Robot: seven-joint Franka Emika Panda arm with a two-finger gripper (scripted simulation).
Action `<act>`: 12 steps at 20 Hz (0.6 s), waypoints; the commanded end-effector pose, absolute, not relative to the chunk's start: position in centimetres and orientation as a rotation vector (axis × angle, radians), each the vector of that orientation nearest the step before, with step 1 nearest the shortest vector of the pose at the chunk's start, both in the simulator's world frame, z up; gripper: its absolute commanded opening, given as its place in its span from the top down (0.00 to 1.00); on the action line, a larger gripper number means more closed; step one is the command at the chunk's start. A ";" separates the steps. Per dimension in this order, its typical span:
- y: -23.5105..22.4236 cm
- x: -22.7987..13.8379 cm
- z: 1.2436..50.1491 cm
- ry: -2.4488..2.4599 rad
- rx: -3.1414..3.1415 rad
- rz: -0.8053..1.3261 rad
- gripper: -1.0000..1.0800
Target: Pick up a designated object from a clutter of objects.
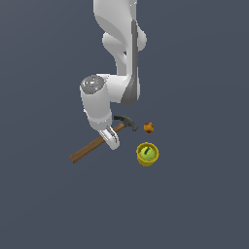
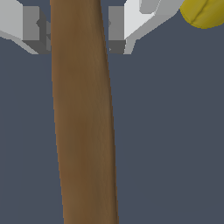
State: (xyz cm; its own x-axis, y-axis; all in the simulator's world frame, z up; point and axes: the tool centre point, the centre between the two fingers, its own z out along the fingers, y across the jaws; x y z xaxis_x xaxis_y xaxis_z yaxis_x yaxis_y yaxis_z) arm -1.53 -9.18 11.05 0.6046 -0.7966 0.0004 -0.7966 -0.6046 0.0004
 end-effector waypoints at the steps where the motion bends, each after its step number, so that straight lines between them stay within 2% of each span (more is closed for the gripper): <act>1: -8.0 -0.4 13.5 -1.398 2.813 0.005 1.00; 12: -2.6 4.3 23.7 -1.399 2.810 0.005 1.00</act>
State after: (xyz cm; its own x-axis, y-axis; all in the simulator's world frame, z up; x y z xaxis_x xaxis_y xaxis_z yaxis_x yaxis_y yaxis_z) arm 3.62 -3.38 22.09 0.6031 -0.7976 0.0023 -0.7976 -0.6031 0.0027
